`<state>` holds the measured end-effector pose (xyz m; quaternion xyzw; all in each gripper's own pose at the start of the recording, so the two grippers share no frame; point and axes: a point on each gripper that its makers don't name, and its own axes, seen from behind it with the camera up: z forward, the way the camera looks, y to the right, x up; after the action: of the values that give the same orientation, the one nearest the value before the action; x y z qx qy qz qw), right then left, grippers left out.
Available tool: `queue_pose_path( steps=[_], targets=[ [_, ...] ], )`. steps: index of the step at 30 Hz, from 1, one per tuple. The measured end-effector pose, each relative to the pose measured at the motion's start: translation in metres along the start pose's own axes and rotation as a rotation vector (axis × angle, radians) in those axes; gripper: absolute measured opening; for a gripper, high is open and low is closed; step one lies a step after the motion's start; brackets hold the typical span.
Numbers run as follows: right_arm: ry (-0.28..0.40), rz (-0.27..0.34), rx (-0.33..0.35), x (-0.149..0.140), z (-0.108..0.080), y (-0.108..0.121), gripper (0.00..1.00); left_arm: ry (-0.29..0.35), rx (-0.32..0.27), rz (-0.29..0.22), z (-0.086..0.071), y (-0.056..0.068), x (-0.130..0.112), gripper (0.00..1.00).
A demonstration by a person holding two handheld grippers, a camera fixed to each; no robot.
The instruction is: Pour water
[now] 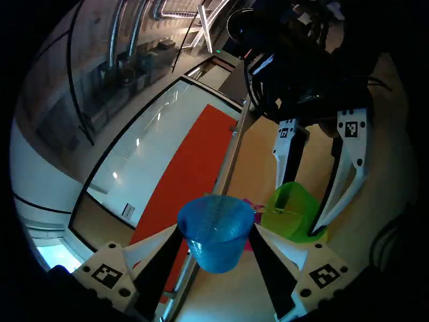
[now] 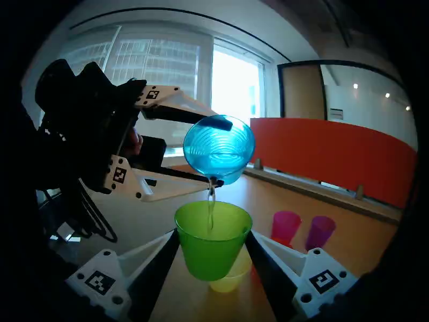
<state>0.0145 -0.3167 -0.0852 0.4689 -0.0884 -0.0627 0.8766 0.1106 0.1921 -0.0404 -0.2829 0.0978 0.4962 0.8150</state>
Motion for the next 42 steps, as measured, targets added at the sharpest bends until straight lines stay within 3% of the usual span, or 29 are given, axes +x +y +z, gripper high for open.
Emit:
queue_pose_path(
  steps=[42],
  targets=[
    [0.008, -0.012, -0.009, 0.0042, -0.0014, 0.0029, 0.9, 0.001, 0.017, 0.105, -0.0052, -0.0014, 0.0079, 0.84]
  ],
)
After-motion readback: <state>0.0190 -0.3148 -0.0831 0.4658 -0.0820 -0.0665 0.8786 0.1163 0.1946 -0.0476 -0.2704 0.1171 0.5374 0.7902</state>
